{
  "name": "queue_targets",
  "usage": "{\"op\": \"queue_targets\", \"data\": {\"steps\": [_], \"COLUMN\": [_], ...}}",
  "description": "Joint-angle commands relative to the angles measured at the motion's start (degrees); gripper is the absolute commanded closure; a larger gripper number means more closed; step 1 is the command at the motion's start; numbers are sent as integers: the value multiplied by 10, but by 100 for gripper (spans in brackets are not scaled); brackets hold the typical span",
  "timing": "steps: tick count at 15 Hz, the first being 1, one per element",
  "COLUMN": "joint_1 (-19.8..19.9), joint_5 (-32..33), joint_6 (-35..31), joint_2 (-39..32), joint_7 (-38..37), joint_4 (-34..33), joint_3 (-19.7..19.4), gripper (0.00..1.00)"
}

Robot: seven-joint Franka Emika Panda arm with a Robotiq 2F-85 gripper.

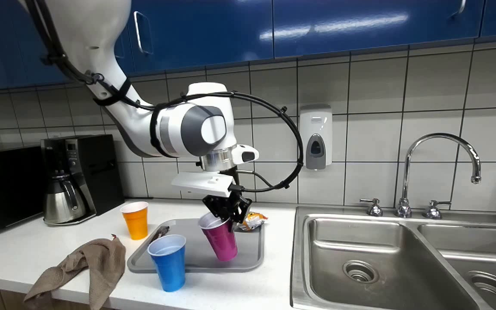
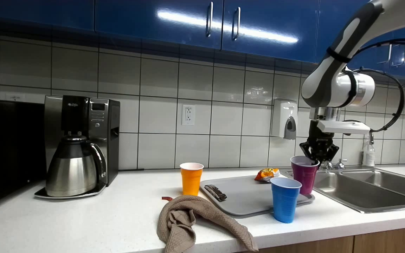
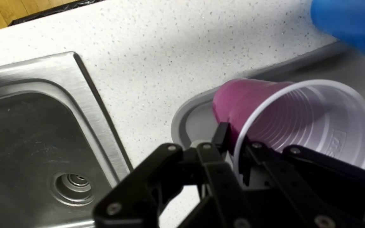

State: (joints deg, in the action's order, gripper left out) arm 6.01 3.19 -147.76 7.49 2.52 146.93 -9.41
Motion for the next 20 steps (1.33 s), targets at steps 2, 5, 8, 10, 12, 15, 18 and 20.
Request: {"op": "queue_targets", "data": {"steps": [2, 5, 8, 10, 12, 15, 18, 20], "joint_1": [-9, -11, -8, -5, -2, 4, 10, 11], "joint_5": [-43, -62, -70, -69, -72, -92, -108, -108], "joint_6": [14, 18, 20, 20, 25, 41, 59, 73], "joint_2": [-44, -73, -108, -132, -155, -181, -196, -199], "joint_7": [12, 10, 2, -6, -7, 5, 12, 7], "joint_4": [-48, -74, -103, -124, -144, -170, -187, -195], "joint_3": [11, 14, 14, 14, 14, 18, 20, 18], "gripper": [98, 98, 98, 98, 98, 98, 98, 68]}}
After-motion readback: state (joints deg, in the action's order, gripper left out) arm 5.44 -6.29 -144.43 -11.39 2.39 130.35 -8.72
